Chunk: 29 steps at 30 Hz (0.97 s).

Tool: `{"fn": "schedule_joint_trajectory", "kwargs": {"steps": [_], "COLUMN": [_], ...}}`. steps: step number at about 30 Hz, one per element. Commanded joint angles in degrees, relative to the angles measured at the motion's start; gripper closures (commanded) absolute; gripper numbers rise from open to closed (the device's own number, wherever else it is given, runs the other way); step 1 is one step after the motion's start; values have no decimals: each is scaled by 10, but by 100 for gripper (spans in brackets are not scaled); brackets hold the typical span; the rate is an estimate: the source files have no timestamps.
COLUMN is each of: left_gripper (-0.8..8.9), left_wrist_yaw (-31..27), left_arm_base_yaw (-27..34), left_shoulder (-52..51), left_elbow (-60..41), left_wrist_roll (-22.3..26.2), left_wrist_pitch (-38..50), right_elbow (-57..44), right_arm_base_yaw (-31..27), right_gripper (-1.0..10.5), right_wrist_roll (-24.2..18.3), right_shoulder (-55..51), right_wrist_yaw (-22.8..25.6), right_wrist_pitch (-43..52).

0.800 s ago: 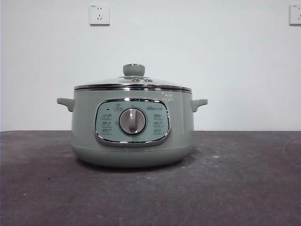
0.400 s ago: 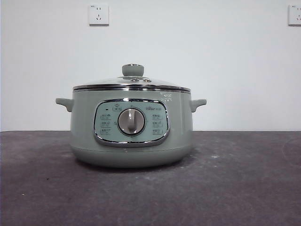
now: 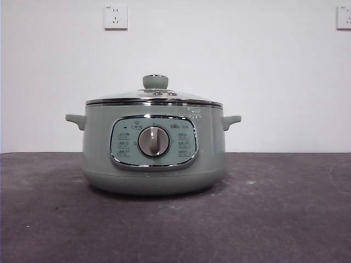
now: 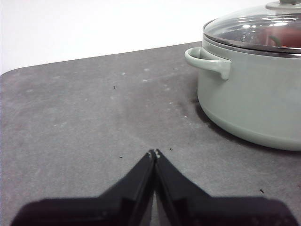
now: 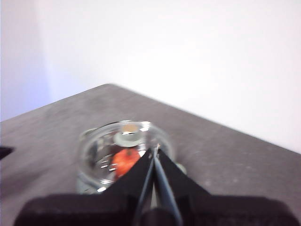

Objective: Pick up the pumpkin,open the lid,put the pumpkin in the pot,close the lid

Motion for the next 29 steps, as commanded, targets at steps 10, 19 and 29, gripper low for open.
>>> {"fn": "schedule_joint_trajectory", "kwargs": {"steps": [10, 19, 29], "left_gripper": [817, 817, 817], "left_wrist_yaw": [0, 0, 0], "left_arm_base_yaw": [2, 2, 2], "left_shoulder": [-2, -2, -2], "left_elbow": [-9, -9, -9], "left_wrist_roll": [-6, -6, -6], "left_wrist_pitch": [1, 1, 1], "right_elbow": [-429, -593, -637], "right_arm_base_yaw": [0, 0, 0], "right_gripper": [945, 945, 945], "right_wrist_roll": [107, 109, 116], "right_shoulder": [-179, -275, -305], "right_wrist_yaw": [182, 244, 244], "right_wrist_pitch": [336, 374, 338]}}
